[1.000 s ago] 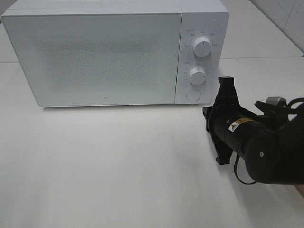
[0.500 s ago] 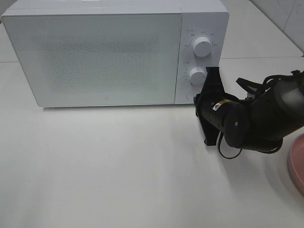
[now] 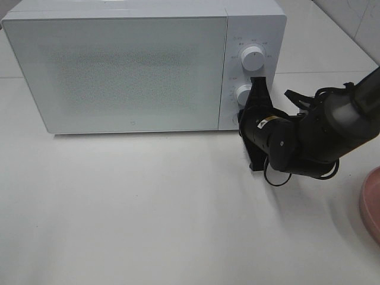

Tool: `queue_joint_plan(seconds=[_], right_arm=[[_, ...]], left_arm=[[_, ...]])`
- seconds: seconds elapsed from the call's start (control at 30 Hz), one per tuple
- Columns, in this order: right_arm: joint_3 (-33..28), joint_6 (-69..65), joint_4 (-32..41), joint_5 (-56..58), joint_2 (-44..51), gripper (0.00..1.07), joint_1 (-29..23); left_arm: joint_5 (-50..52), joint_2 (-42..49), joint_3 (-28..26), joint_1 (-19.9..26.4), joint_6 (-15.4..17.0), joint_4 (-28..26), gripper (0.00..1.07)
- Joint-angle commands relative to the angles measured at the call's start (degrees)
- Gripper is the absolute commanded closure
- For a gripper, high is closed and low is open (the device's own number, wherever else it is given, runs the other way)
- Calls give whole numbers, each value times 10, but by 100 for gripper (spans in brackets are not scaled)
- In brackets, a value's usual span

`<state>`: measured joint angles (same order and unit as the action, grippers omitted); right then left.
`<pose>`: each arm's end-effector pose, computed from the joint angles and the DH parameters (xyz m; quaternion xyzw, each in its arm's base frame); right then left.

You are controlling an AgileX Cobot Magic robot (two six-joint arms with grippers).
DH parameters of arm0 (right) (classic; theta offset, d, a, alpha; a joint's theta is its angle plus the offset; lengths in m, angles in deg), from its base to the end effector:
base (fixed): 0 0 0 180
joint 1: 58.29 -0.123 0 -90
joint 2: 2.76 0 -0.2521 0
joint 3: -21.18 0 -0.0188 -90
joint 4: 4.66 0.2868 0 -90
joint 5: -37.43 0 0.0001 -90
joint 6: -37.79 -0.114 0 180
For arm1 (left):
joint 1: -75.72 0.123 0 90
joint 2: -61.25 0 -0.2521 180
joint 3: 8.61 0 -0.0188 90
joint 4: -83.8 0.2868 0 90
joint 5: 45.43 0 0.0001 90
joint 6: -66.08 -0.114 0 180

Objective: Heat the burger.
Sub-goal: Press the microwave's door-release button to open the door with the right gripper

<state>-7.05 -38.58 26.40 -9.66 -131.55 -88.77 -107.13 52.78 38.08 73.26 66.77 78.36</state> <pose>0.3522 0.1573 0.0192 0.5487 0.6244 0.4109 0.3745 0.0762 -0.0128 0.2882 0.0159 0.8509 -0.0617 0.5215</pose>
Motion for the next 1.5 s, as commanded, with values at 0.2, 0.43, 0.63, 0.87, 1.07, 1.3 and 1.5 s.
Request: queue_joint_plan(seconds=[0.2,0.43,0.63,0.87,1.07,1.3,1.5], right_arm=[[23,19,-6,-28,-13,107,7],[23,19,-6,-139,-14,107,7],[25,4,3,-216,-14,107,7],[36,1,39,-231,-14,107,7],[50,3,38,-267,-14,107,23],[91,10,31,-325,-23,107,38],[96,24,36,-348,-24,107,41]], left_arm=[[6,9,0,2,0,-6,7],[6,9,0,2,0,-6,7],[6,9,0,2,0,-6,7],[6,9,0,2,0,-6,7],[6,9,0,2,0,-6,7],[6,9,0,2,0,-6,7],[6,8,0,2,0,-6,7]])
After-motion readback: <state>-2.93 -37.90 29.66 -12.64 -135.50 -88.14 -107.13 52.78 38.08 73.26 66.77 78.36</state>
